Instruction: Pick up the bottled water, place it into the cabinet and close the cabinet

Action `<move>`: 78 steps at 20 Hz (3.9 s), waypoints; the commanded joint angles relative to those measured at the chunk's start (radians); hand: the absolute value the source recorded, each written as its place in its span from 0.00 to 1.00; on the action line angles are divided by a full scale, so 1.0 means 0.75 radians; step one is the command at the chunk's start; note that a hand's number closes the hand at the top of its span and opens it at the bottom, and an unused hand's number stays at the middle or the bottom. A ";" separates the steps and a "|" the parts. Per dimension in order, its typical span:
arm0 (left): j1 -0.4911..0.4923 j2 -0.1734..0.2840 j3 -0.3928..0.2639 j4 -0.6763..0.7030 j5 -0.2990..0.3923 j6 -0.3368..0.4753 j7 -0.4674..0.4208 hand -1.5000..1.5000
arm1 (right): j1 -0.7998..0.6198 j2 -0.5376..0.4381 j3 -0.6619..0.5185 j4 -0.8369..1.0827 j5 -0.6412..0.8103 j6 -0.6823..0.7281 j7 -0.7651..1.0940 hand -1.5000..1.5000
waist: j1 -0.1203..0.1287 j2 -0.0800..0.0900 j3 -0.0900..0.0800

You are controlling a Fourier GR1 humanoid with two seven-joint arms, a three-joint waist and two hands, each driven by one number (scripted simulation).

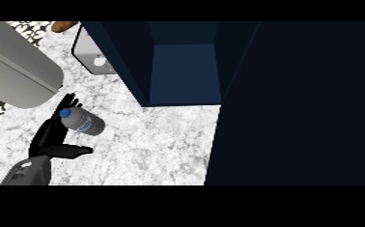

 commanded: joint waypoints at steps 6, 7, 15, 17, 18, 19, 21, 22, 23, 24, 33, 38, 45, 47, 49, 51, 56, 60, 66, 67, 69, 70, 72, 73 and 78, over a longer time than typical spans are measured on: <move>-0.110 0.004 0.048 0.188 0.024 -0.042 -0.206 0.00 | 0.046 -0.075 -0.017 -0.122 0.063 0.014 -0.002 0.00 | -0.007 0.004 -0.001; -0.092 -0.015 0.051 0.211 0.030 -0.058 -0.220 0.00 | 0.076 -0.067 0.014 -0.104 0.074 0.001 -0.065 0.00 | -0.012 0.004 -0.002; -0.117 -0.043 -0.025 0.194 -0.023 -0.133 -0.290 1.00 | 0.009 -0.094 -0.056 -0.134 0.010 -0.006 0.022 0.00 | 0.000 0.004 -0.001; -0.169 -0.101 -0.098 0.135 -0.093 -0.017 -0.294 1.00 | -0.001 -0.047 0.049 -0.068 0.070 -0.039 -0.009 0.00 | -0.001 -0.001 0.000; -0.136 -0.064 -0.127 0.074 -0.135 0.064 -0.383 1.00 | 0.008 -0.090 -0.016 -0.120 0.035 -0.025 0.008 0.00 | -0.004 -0.004 0.000; -0.126 -0.110 -0.145 0.092 -0.160 0.128 -0.418 1.00 | 0.027 -0.051 0.103 -0.052 0.117 -0.059 -0.030 0.00 | -0.014 -0.002 -0.002; -0.150 -0.075 -0.145 0.062 -0.158 0.144 -0.413 1.00 | 0.032 -0.097 -0.028 -0.063 0.023 -0.031 -0.060 0.00 | 0.011 -0.003 0.003; -0.157 -0.099 -0.155 0.056 -0.173 0.183 -0.464 1.00 | -0.055 -0.037 0.040 -0.023 0.114 -0.076 0.005 0.00 | 0.008 -0.001 -0.001; -0.135 -0.104 -0.151 0.071 -0.175 0.203 -0.509 1.00 | -0.033 -0.076 -0.021 -0.048 0.027 -0.040 -0.012 0.00 | 0.011 0.001 0.001; -0.154 -0.137 -0.155 0.042 -0.168 0.228 -0.484 1.00 | -0.086 -0.020 0.037 0.009 0.110 -0.084 0.026 0.00 | 0.022 -0.003 0.001; -0.067 -0.453 -0.187 -0.270 -0.042 0.473 -0.232 1.00 | -0.017 -0.094 -0.060 -0.149 0.036 -0.083 0.093 0.00 | 0.048 -0.017 0.006; -0.080 -0.457 -0.418 -0.408 0.221 0.549 -0.110 1.00 | 0.023 -0.100 0.051 -0.103 0.081 -0.080 0.011 0.00 | 0.033 -0.018 0.005; -0.052 -0.457 -0.682 -0.743 0.450 0.722 0.165 1.00 | 0.086 -0.115 0.069 -0.047 0.055 -0.117 -0.102 0.00 | 0.032 -0.022 0.007; -0.053 -0.457 -0.739 -0.762 0.457 0.776 0.200 1.00 | 0.033 -0.127 0.011 -0.053 0.034 -0.102 -0.059 0.00 | 0.033 -0.013 0.005; -0.079 -0.457 -0.833 -0.840 0.527 0.902 0.277 1.00 | 0.068 -0.118 0.098 -0.093 0.101 -0.140 -0.041 0.00 | 0.016 -0.019 0.004; -0.151 -0.457 -0.820 -0.808 0.553 0.943 0.286 1.00 | 0.106 -0.153 0.037 -0.172 0.039 -0.125 -0.022 0.00 | 0.014 -0.011 0.004; -0.223 -0.458 -0.991 -0.826 0.575 1.145 0.364 1.00 | 0.109 -0.159 0.103 -0.174 0.093 -0.130 -0.023 0.00 | 0.012 -0.010 0.004; -0.315 -0.458 -0.991 -0.791 0.571 1.226 0.418 1.00 | 0.132 -0.171 0.062 -0.113 0.030 -0.114 -0.114 0.00 | 0.020 -0.007 0.005; -0.537 -0.458 -0.982 -0.615 0.744 1.348 0.497 1.00 | 0.119 -0.184 0.083 -0.183 0.059 -0.144 -0.016 0.00 | -0.002 -0.005 0.003; -0.571 -0.458 -0.886 -0.496 0.725 1.213 0.461 1.00 | 0.154 -0.188 0.085 -0.180 0.047 -0.149 -0.058 0.00 | 0.001 -0.003 0.004; -0.576 -0.458 -0.893 -0.443 0.776 1.242 0.412 1.00 | 0.133 -0.189 0.056 -0.148 0.017 -0.129 -0.074 0.00 | 0.003 -0.002 0.004; -0.556 -0.458 -0.982 -0.507 0.768 1.340 0.450 1.00 | 0.198 -0.254 -0.002 -0.234 -0.045 -0.101 -0.091 0.00 | -0.002 -0.005 0.005; -0.619 -0.458 -0.932 -0.339 0.839 1.332 0.359 1.00 | 0.154 -0.207 0.004 -0.144 -0.061 -0.108 -0.123 0.00 | -0.012 0.002 0.004; -0.695 -0.458 -0.841 -0.256 0.799 1.293 0.357 1.00 | 0.128 -0.217 -0.028 -0.214 -0.074 -0.118 -0.042 0.00 | -0.016 0.005 0.003; -0.749 -0.458 -0.823 -0.068 0.772 1.305 0.265 1.00 | 0.143 -0.247 -0.089 -0.152 -0.131 -0.080 -0.115 0.00 | -0.006 0.007 0.004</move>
